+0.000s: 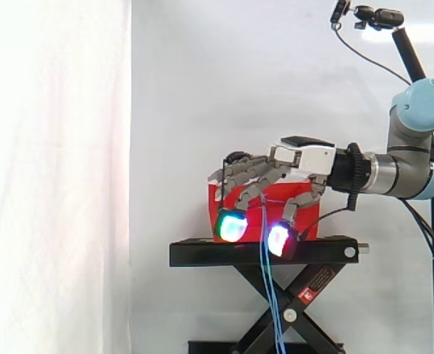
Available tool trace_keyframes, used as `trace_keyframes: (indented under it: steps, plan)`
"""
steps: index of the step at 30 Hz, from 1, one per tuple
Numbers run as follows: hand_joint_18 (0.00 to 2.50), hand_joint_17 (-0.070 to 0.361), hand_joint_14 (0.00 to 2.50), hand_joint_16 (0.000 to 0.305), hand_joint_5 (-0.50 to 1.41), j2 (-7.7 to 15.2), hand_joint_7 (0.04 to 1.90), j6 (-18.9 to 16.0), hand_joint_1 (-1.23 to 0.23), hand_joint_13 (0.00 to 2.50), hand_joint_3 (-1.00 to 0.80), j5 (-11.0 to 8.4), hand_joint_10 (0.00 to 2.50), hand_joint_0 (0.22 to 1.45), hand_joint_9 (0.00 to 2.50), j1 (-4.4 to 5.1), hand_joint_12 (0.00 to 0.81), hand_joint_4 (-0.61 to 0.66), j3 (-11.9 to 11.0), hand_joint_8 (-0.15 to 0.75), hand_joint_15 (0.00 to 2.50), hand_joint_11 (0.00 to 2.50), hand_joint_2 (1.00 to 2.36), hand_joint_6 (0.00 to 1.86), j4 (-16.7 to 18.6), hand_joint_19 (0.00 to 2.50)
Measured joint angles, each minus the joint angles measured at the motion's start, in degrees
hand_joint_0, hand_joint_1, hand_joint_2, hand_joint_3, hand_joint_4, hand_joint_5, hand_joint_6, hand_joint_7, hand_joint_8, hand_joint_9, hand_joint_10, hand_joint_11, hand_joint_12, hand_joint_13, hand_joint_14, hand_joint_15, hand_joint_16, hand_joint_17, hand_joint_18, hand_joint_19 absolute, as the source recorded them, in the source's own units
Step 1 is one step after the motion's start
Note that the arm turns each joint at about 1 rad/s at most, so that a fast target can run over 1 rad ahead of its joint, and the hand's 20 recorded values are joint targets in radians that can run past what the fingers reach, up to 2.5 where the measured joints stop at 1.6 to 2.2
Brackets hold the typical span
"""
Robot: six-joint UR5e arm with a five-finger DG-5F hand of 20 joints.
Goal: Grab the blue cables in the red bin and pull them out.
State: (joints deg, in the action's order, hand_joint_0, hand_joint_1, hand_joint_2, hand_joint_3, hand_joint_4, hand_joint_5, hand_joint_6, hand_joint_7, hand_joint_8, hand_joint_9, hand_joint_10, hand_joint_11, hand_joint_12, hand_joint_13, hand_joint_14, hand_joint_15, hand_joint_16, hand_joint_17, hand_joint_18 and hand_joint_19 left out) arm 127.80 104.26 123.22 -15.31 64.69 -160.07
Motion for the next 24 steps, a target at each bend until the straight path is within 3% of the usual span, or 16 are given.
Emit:
trace_keyframes:
  steps: [9, 17, 24]
  plan:
    - [0.26, 0.107, 0.01, 0.047, 0.9, 0.04, 0.63, 1.07, -1.04, 0.38, -1.0, -2.9, 0.01, 0.76, 0.57, 0.02, 0.351, 0.11, 0.06, 0.213, 0.31, 0.41, 1.0, 0.01, -0.55, 0.44]
    - [0.26, 0.107, 0.01, 0.047, 0.9, 0.01, 0.64, 5.72, -1.04, 0.38, -1.0, -4.91, 0.01, 0.76, 0.57, 0.02, 0.35, 0.11, 1.54, 0.213, 0.31, 0.41, 1.0, 0.01, -0.29, 0.44]
    - [0.26, 0.107, 0.01, 0.047, 0.88, 0.01, 0.6, 8.13, -1.04, 0.38, -1.0, -5.3, 0.02, 0.76, 0.57, -0.01, 0.349, 0.11, 2.1, 0.212, 0.31, 0.41, 1.0, 0.01, -0.54, 0.45]
